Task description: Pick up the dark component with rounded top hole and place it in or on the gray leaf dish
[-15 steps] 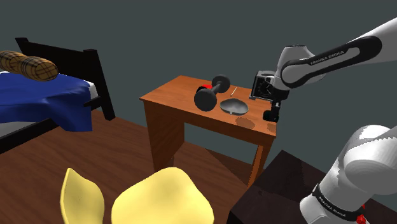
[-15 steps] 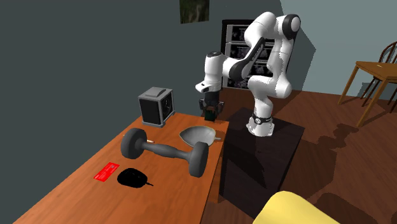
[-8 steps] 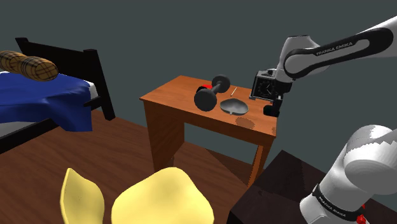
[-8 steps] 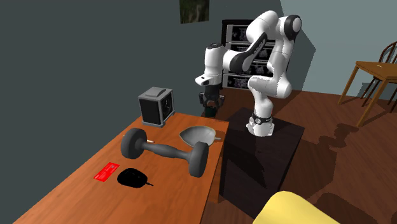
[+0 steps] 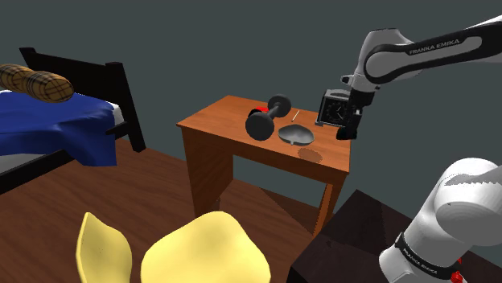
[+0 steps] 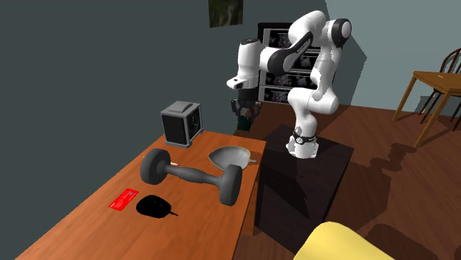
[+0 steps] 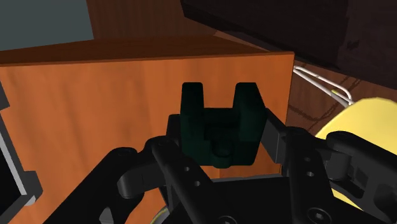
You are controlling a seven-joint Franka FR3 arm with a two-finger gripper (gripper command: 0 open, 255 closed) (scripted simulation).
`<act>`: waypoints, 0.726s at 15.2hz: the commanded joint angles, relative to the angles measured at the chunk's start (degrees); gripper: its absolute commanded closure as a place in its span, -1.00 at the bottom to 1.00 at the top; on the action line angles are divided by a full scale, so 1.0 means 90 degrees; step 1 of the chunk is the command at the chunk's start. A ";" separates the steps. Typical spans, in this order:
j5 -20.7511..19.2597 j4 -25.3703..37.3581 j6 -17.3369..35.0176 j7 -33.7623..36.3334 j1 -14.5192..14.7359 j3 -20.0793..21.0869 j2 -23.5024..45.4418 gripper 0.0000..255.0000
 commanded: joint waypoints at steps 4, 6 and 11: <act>0.0223 0.0487 -0.0136 0.0130 0.0217 0.0123 0.0373 1.00; 0.0407 0.0801 -0.0030 0.0237 0.0403 0.0177 0.0813 1.00; 0.0872 0.1709 0.0119 0.0425 0.0793 0.0288 0.1927 1.00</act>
